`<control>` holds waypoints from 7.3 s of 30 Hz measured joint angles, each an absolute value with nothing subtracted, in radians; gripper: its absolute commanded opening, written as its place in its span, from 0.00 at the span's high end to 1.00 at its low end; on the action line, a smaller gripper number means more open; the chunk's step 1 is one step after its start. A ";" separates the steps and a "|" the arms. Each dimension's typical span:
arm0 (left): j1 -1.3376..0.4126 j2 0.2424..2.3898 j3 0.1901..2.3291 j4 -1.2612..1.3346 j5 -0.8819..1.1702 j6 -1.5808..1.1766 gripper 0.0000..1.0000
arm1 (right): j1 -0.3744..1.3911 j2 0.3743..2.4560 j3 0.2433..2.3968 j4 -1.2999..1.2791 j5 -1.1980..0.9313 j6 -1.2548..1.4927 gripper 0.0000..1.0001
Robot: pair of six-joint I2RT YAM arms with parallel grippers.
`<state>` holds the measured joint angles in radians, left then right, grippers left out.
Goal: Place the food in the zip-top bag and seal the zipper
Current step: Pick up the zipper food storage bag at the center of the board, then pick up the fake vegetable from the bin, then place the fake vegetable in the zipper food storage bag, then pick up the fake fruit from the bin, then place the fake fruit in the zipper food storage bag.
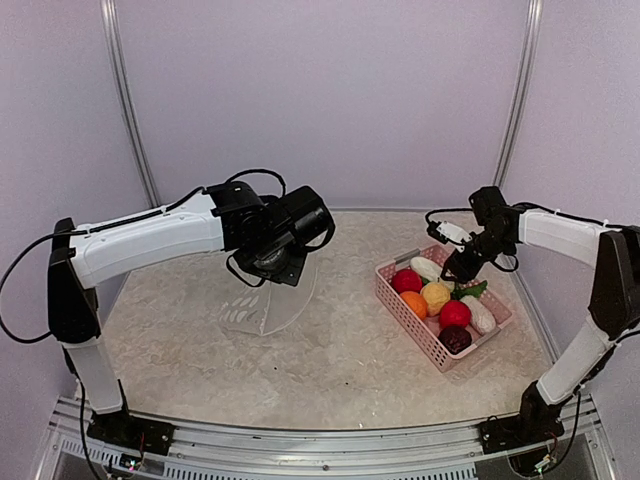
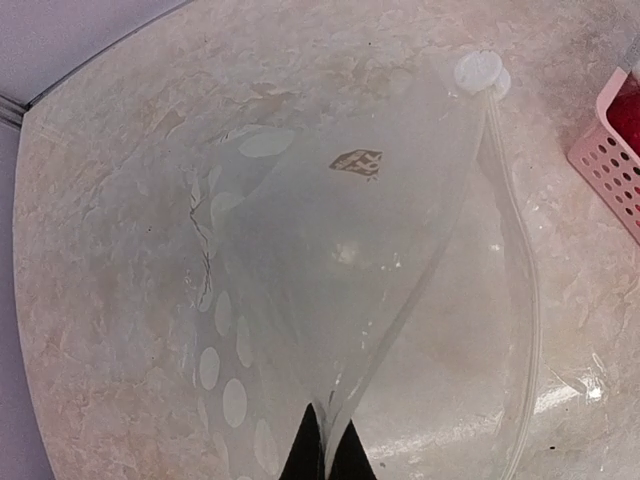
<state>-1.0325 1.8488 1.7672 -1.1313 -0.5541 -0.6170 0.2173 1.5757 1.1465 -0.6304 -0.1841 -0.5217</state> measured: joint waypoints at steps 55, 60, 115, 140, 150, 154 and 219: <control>-1.000 1.789 1.823 -0.860 -0.276 -0.672 1.00 | 0.318 1.371 1.424 -0.437 -0.796 -0.178 0.73; -1.000 1.796 1.856 -0.816 -0.235 -0.707 1.00 | 0.375 1.360 1.433 -0.269 -0.945 -0.017 0.74; -0.969 1.708 1.693 -0.566 -0.058 -0.834 1.00 | 0.523 1.578 1.240 0.243 -1.050 0.200 0.23; -0.929 1.615 1.673 -0.912 -0.277 -0.628 1.00 | 0.337 1.359 1.336 -0.381 -0.709 -0.192 0.34; -0.922 1.498 1.708 -1.041 -0.316 -0.550 1.00 | 0.249 1.361 1.163 -0.564 -0.444 -0.331 0.23; -0.926 1.599 1.677 -0.978 -0.233 -0.558 1.00 | 0.246 1.370 1.102 -0.591 -0.310 -0.379 0.18; -0.945 1.779 1.698 -0.711 -0.101 -0.645 1.00 | 0.417 1.287 1.350 -0.643 -0.702 -0.439 0.55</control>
<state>-0.9447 1.7786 1.6981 -0.7109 -0.1013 -0.6445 0.4171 1.2869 1.3502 -0.6430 -0.7017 -0.4385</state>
